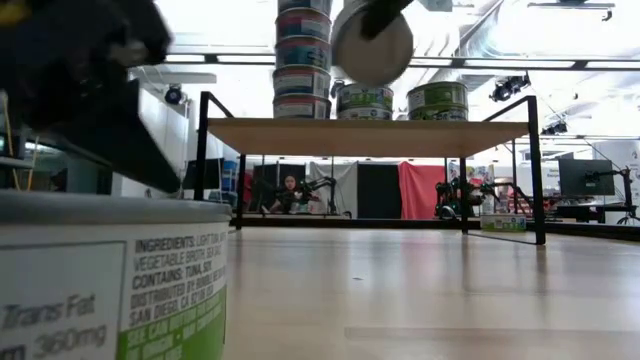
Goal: Stack canned seafood by type on shelf
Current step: Stack the white-green tuna can on top of the white-green tuna can on the shelf
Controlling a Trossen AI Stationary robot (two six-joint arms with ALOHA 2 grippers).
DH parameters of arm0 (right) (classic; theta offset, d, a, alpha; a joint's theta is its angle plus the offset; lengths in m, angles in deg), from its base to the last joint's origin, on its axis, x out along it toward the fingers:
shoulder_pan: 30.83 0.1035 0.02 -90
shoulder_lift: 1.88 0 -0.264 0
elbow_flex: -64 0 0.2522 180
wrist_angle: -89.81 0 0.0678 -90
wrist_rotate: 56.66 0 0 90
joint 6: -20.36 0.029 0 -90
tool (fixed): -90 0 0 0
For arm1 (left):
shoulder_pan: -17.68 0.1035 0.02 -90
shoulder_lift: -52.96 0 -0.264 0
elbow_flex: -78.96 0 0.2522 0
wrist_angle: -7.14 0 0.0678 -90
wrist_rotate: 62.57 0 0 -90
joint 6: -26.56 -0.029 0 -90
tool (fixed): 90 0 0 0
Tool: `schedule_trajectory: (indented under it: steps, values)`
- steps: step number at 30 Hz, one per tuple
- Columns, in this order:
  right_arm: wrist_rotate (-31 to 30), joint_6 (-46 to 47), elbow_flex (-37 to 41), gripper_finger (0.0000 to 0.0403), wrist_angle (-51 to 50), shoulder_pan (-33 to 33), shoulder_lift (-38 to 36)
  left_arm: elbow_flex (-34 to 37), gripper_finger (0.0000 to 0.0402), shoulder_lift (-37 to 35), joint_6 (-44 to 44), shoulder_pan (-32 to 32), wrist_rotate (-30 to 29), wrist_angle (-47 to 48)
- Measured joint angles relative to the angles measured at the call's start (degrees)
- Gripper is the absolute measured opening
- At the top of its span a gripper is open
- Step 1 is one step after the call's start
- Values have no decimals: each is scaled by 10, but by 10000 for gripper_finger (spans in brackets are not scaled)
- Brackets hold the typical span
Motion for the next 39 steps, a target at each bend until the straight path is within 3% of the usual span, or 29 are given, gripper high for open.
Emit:
schedule_trajectory:
  steps: [6,11,18,21,29,35,39]
  values:
    - [-122,97,71,118,-29,-1,-134,0,0,0,-170,27,78,-149]
    - [-178,39,171,118,23,-29,-203,0,0,0,-241,46,122,-216]
    - [-166,-205,279,118,240,-77,-208,0,0,0,-237,60,143,-217]
    - [-172,-260,298,118,265,-89,-206,0,0,0,-220,60,144,-215]
    - [-132,-272,306,122,300,-136,-205,0,0,0,-202,58,144,-202]
    - [-104,-264,308,193,313,-155,-202,0,0,0,-191,57,144,-201]
    - [-90,-264,308,212,315,-155,-202,0,0,0,-187,57,144,-201]
